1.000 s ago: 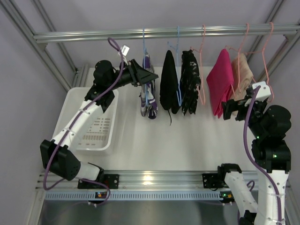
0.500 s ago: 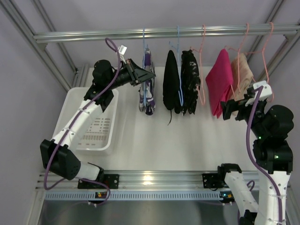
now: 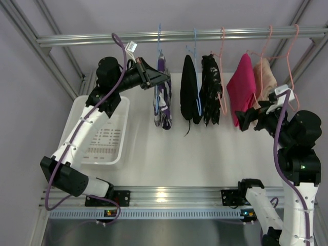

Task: Remove the trousers from the hanger

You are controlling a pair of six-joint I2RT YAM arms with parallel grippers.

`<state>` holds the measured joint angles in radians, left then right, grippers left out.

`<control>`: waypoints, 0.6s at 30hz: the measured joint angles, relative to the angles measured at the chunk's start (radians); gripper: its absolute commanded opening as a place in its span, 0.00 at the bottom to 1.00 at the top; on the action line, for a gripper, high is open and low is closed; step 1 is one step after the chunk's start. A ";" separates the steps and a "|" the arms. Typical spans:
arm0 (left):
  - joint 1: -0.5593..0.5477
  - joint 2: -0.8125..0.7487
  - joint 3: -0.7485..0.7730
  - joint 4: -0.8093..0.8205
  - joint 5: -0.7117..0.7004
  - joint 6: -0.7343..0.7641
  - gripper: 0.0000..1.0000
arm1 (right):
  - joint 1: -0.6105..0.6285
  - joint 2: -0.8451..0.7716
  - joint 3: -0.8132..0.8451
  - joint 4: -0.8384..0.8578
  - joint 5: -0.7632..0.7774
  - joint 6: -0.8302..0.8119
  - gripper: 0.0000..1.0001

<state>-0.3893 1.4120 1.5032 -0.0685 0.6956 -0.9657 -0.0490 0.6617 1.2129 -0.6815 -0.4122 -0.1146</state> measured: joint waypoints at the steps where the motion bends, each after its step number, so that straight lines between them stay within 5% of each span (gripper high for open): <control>1: 0.000 0.000 0.008 -0.002 -0.004 0.000 0.00 | 0.000 0.003 0.000 0.001 -0.009 0.005 0.99; 18: -0.058 -0.229 -0.199 -0.014 -0.087 0.084 0.00 | 0.058 0.180 0.132 0.174 -0.184 0.375 0.99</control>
<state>-0.4477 1.1831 1.3045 -0.0822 0.6083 -0.8818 0.0086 0.8413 1.3449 -0.5076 -0.5964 0.2604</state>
